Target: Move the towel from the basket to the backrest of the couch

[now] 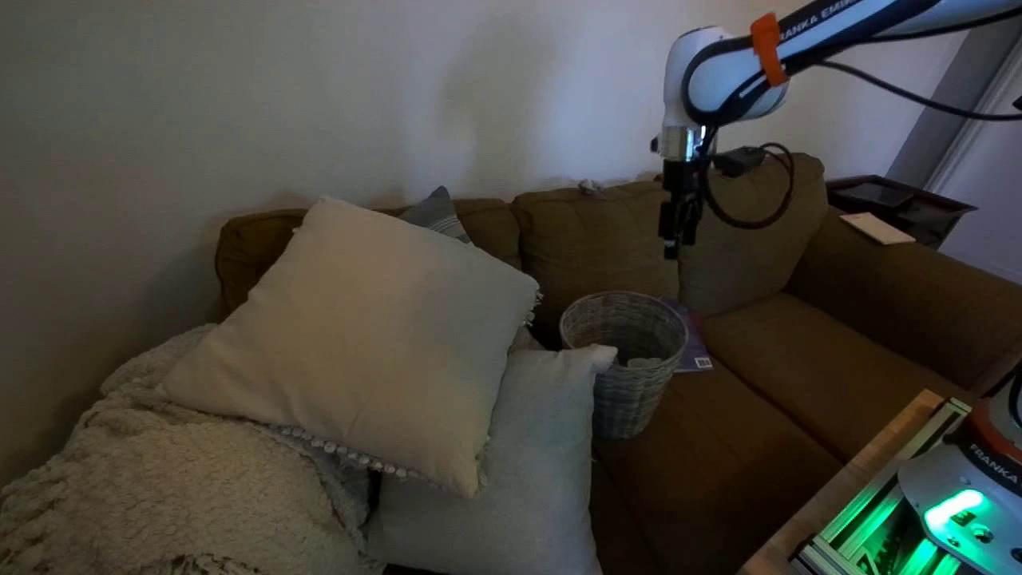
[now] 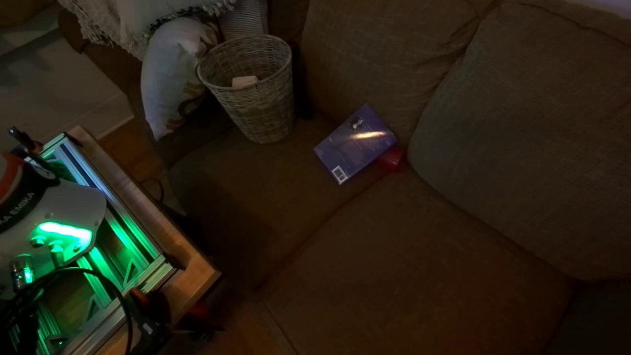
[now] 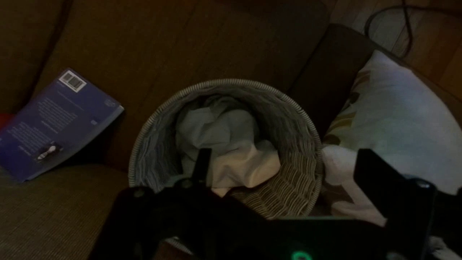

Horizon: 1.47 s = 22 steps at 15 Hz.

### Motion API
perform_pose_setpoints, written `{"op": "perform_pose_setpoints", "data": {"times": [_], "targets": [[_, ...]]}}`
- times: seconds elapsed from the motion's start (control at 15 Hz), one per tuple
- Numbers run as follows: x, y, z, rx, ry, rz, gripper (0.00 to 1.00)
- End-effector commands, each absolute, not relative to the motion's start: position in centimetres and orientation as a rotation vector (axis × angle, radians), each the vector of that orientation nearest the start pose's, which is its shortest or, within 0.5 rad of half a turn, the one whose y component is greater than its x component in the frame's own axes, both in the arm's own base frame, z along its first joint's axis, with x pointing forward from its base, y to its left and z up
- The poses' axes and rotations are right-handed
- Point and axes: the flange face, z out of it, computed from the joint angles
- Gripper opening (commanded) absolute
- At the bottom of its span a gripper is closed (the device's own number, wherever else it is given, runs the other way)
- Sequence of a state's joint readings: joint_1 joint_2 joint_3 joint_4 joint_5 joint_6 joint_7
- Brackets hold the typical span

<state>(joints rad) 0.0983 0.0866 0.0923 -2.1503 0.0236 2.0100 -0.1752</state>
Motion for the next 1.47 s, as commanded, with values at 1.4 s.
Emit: {"op": "perform_pose_setpoints", "data": {"times": [1.4], "targets": [[59.6, 12.6, 7.3, -3.095, -0.382, 0.298, 1.00]]}}
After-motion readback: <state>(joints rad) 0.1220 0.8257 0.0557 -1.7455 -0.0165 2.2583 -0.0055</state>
